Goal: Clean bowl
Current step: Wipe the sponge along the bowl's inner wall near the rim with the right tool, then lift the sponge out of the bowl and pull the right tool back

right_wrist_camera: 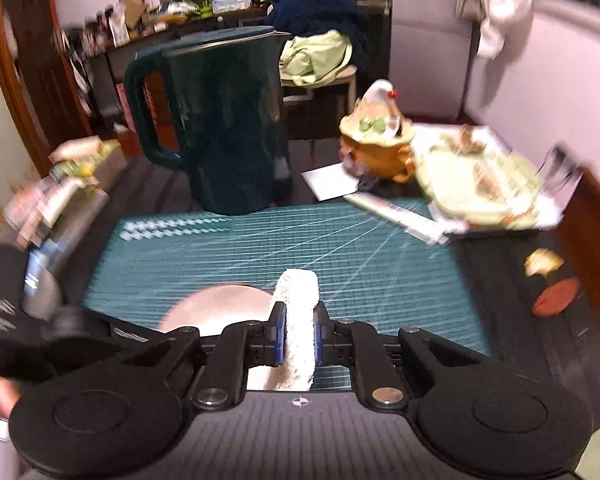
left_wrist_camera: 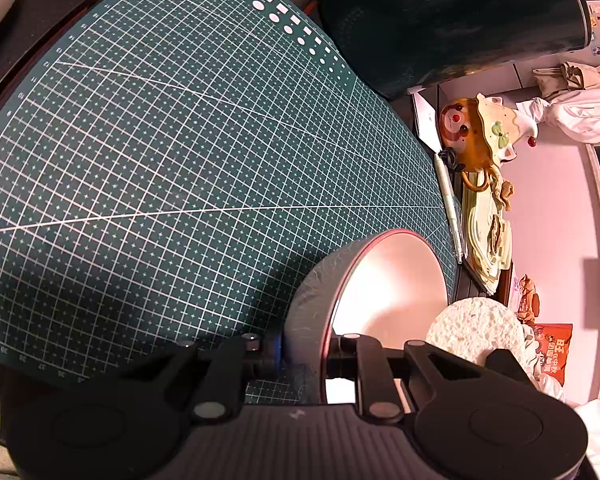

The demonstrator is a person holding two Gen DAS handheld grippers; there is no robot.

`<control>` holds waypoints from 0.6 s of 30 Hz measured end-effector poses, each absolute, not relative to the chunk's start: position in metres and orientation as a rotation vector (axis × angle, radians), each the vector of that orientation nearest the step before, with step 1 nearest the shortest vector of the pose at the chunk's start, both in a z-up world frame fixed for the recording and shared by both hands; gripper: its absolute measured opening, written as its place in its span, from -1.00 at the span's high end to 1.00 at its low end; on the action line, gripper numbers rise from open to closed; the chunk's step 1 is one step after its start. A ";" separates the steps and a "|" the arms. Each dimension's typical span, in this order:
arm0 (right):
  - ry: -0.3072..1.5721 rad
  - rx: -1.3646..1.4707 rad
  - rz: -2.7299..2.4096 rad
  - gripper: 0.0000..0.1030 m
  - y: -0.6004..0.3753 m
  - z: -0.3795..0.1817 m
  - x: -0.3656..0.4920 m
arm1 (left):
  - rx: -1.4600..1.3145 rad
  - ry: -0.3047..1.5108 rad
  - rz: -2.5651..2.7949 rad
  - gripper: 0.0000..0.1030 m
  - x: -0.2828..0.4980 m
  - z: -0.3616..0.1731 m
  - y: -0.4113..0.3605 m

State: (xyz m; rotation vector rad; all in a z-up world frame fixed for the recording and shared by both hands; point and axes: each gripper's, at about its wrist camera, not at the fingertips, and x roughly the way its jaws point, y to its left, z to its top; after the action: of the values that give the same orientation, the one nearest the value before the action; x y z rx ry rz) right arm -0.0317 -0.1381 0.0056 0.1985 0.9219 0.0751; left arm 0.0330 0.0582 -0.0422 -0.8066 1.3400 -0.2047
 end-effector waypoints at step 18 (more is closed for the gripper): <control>0.988 0.197 0.084 0.77 -0.106 -0.036 -0.024 | -0.804 1.335 -0.208 0.65 0.033 -0.042 0.058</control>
State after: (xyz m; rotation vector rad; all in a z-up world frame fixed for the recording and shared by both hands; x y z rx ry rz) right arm -0.0242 -0.1058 -0.0361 0.1968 0.9876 0.0838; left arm 0.0335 0.0585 -0.0421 -0.8035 1.3352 -0.2082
